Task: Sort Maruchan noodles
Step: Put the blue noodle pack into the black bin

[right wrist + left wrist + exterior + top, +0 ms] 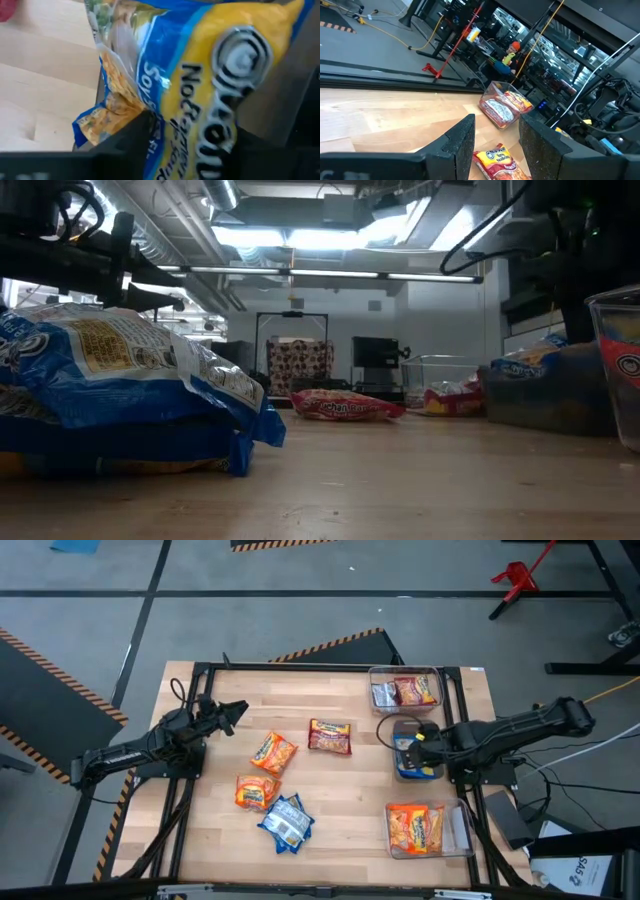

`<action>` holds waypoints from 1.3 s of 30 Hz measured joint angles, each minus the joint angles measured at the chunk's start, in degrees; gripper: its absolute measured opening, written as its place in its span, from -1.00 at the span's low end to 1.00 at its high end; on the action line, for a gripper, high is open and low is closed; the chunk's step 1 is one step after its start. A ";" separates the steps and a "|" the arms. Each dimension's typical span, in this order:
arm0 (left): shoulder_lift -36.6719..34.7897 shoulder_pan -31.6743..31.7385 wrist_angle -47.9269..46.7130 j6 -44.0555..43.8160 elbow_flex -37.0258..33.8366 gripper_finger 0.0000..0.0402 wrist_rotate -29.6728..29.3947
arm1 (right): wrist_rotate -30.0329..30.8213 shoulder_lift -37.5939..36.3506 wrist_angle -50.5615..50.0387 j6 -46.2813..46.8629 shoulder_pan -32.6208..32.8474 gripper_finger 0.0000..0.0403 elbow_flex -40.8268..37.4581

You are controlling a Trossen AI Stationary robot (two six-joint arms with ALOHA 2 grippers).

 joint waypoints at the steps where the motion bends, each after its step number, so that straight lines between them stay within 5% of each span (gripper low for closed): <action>1: -0.01 0.00 0.02 0.02 0.00 -0.27 -0.01 | 0.12 -0.45 -0.52 0.00 0.00 -0.13 0.39; 11: 0.00 0.02 -0.05 0.02 0.00 -0.27 -1.22 | 9.67 -1.40 -8.55 0.31 0.00 -0.18 9.90; 24: -0.01 0.01 -0.04 -0.02 0.00 -0.27 -1.27 | 12.26 -1.31 -6.16 -0.65 0.01 -0.97 10.19; 39: -0.02 0.00 -0.04 0.02 0.00 -0.27 -2.71 | 6.82 -1.31 1.68 1.80 0.00 -0.97 -0.34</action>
